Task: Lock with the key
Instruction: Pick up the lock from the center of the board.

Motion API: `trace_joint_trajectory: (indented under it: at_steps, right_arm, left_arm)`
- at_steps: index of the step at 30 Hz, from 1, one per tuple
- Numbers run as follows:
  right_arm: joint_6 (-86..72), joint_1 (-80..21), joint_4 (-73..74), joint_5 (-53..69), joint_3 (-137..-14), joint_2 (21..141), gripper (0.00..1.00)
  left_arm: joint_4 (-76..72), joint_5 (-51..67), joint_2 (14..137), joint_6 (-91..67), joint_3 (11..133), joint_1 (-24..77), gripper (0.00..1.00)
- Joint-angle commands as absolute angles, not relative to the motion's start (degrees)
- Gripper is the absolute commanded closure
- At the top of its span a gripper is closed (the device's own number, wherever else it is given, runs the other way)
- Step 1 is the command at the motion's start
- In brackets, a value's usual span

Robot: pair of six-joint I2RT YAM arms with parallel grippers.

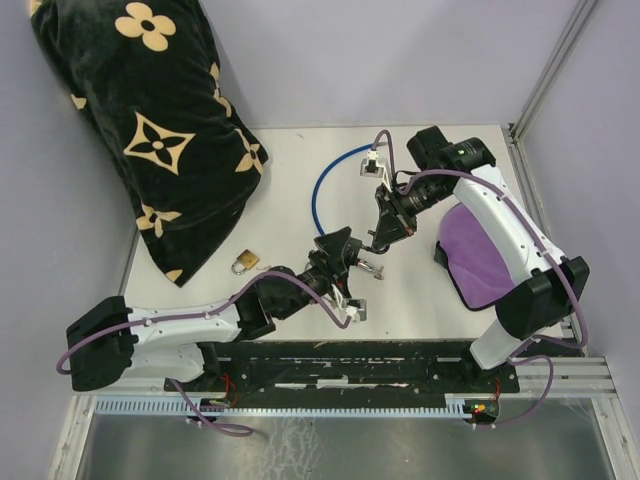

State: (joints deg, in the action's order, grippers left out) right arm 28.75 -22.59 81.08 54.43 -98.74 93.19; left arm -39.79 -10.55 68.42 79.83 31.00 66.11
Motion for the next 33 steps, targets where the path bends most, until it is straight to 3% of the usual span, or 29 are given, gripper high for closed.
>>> trace_joint_trajectory:
  at_steps: [1, 8, 14, 22, 25, 33]
  right_arm:
    - [28.99, -22.05, 75.82, 51.76, -99.29, 93.96, 0.98]
    - [31.48, -25.16, 77.73, 48.83, -99.17, 94.58, 0.98]
    - [31.91, -26.09, 78.33, 47.66, -99.22, 94.87, 0.98]
    - [32.87, -27.78, 79.97, 48.51, -99.67, 95.08, 0.98]
    - [33.14, -27.93, 80.12, 48.45, -99.73, 94.79, 0.98]
    - [37.88, -28.71, 82.59, 49.04, -99.67, 94.75, 0.98]
  left_arm:
    - [-41.35, -9.21, 62.69, 69.74, 32.24, 66.88, 0.35]
    - [-36.07, -8.53, 60.48, 61.61, 33.23, 66.88, 0.37]
    - [-35.28, -8.46, 57.92, 57.74, 33.34, 66.91, 0.24]
    - [-34.17, -9.11, 57.32, 57.02, 33.38, 66.85, 0.23]
    - [-32.83, -8.39, 57.72, 56.51, 33.87, 66.88, 0.27]
    - [-24.47, -4.43, 57.95, 52.51, 36.81, 66.65, 0.48]
